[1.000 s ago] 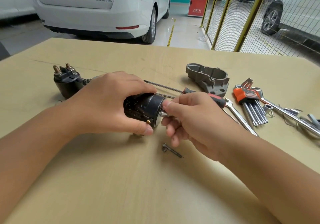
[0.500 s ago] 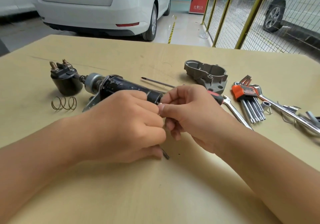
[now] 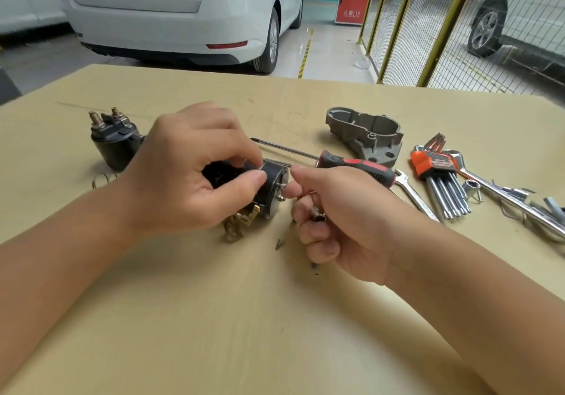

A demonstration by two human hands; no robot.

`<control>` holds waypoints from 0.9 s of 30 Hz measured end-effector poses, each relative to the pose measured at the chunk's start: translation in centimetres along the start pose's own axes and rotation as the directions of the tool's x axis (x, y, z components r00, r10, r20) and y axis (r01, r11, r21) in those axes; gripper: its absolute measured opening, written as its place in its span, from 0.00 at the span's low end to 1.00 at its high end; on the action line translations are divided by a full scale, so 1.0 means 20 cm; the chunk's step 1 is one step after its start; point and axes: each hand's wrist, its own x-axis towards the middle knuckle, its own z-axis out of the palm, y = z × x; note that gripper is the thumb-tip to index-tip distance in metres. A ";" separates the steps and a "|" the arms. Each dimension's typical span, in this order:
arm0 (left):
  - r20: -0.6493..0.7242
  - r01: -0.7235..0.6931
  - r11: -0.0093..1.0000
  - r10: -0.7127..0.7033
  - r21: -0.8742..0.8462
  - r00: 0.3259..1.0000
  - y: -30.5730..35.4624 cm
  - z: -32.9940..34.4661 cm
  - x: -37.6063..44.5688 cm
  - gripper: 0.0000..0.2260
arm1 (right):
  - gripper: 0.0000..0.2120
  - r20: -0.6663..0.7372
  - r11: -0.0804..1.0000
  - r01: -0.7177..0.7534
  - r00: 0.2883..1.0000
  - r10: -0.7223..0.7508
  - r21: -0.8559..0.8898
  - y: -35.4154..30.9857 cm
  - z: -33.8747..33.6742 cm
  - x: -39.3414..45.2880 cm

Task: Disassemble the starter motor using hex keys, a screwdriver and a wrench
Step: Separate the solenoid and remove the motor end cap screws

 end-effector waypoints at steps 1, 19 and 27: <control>0.022 0.008 1.000 -0.008 0.001 1.000 0.00 0.01 -0.01 0.08 | 0.13 0.001 0.999 0.009 1.000 -0.009 -0.038 0.01 0.01 0.01; 0.397 -0.015 0.968 -0.089 0.251 0.913 0.04 0.09 -0.05 0.53 | 0.18 -0.002 0.957 0.193 0.980 -0.198 -0.215 0.05 0.04 0.03; 0.391 -0.006 0.957 -0.113 0.290 0.913 0.04 0.10 -0.05 0.50 | 0.15 -0.020 0.956 0.195 0.979 -0.204 -0.219 0.05 0.04 0.04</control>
